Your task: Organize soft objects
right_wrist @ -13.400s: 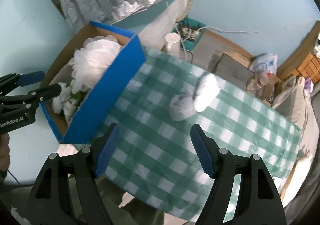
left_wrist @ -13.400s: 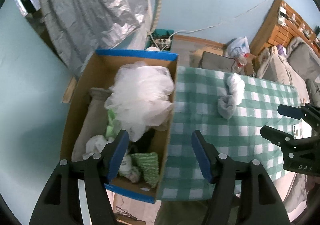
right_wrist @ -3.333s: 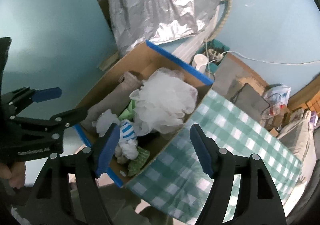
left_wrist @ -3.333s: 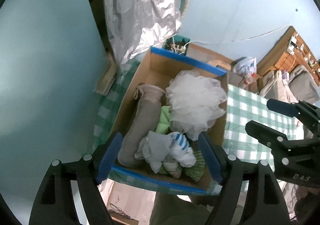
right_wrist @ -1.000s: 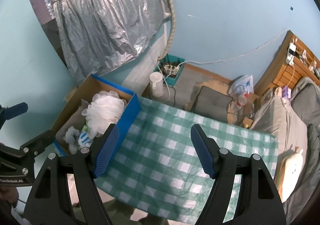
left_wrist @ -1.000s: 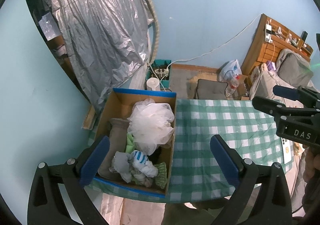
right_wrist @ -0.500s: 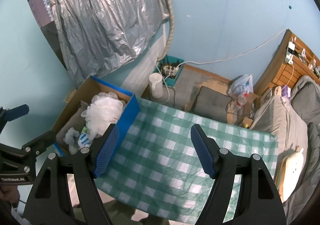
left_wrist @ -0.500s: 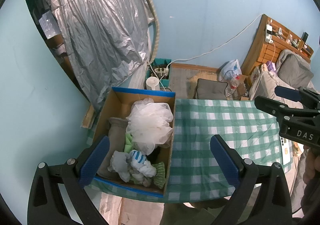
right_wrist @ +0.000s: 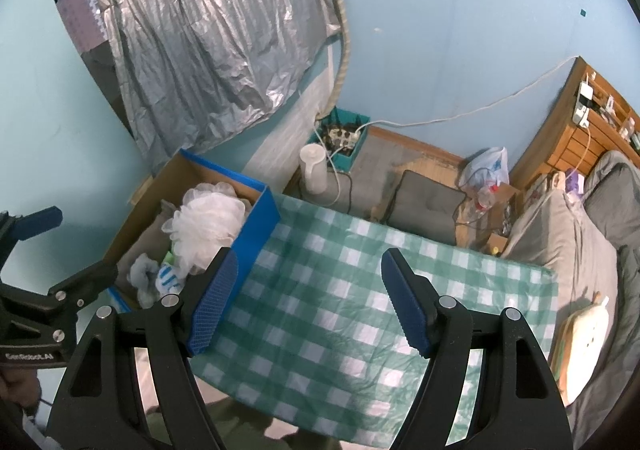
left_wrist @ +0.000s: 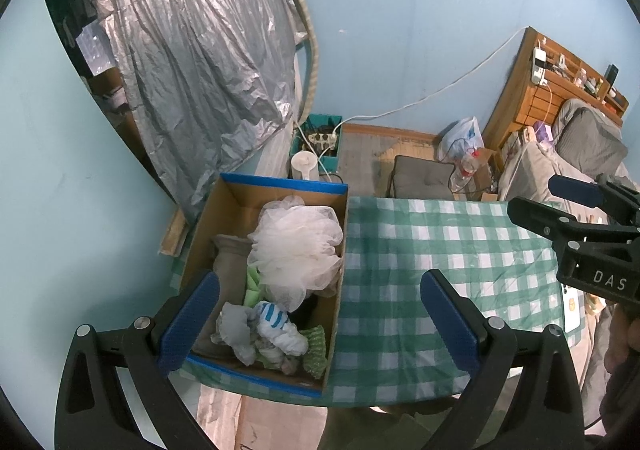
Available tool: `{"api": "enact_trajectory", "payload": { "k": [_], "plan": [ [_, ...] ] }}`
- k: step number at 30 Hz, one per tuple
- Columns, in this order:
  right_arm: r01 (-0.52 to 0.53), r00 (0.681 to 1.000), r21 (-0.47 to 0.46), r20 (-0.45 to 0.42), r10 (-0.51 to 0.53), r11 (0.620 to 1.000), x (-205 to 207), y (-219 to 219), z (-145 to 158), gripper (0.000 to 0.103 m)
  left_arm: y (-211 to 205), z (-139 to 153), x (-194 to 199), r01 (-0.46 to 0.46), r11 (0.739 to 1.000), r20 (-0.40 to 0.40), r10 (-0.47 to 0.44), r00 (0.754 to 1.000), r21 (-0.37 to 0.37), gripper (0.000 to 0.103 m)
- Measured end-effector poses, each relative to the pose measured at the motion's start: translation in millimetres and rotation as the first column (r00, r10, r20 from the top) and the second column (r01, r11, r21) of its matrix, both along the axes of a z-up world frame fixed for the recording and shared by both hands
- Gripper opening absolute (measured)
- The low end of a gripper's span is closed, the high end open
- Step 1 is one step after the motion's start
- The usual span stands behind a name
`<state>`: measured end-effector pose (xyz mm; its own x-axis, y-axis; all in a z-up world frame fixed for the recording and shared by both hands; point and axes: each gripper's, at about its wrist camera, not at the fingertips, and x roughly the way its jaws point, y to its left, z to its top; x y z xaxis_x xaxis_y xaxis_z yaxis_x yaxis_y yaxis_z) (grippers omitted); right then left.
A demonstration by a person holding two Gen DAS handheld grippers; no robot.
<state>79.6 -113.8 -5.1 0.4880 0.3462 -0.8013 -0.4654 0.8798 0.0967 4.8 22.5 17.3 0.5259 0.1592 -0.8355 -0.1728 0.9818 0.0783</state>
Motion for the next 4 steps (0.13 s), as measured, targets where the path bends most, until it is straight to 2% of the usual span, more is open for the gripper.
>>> {"api": "enact_trajectory", "payload": {
  "k": [4],
  "plan": [
    [0.001,1.0,0.0,0.0,-0.001,1.0,-0.5,0.2,0.1,0.074,-0.3,-0.2,2.5,-0.002,1.0,-0.004,0.002,1.0,0.001,0.101]
  ]
}}
